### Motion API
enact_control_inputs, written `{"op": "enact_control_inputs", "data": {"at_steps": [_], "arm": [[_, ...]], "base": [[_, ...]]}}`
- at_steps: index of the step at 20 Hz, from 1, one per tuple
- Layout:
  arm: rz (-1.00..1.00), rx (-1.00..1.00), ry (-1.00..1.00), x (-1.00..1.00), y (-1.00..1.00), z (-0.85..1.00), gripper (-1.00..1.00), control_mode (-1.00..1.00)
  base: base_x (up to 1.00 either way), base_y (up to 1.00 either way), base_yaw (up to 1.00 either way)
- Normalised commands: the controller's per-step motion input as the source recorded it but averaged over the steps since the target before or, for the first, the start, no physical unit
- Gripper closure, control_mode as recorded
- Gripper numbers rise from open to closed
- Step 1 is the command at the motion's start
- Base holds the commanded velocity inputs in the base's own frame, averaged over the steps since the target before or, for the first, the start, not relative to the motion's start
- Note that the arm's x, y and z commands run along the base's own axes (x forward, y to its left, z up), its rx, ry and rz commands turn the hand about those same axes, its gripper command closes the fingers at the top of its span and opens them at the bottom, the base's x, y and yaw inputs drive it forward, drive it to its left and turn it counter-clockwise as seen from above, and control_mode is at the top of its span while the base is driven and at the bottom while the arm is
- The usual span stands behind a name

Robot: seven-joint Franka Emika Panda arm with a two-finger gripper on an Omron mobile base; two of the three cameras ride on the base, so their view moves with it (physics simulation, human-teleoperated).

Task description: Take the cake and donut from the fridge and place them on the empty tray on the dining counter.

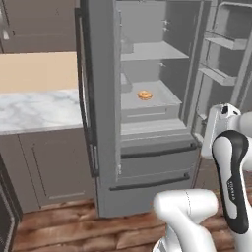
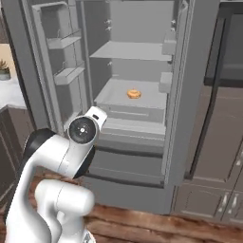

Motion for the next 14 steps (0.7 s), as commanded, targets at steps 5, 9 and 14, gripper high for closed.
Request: {"op": "enact_control_inputs", "data": {"at_steps": [5, 9, 14], "arm": [[0.0, 0.0, 0.0, 0.0, 0.0, 0.0, -1.0, 1.0], [0.0, 0.0, 0.0, 0.0, 0.0, 0.0, -1.0, 1.0], [0.0, 0.0, 0.0, 0.0, 0.0, 0.0, -1.0, 1.0]], "base": [[1.0, 0.0, 0.0], [1.0, 0.0, 0.0], [1.0, 0.0, 0.0]]}}
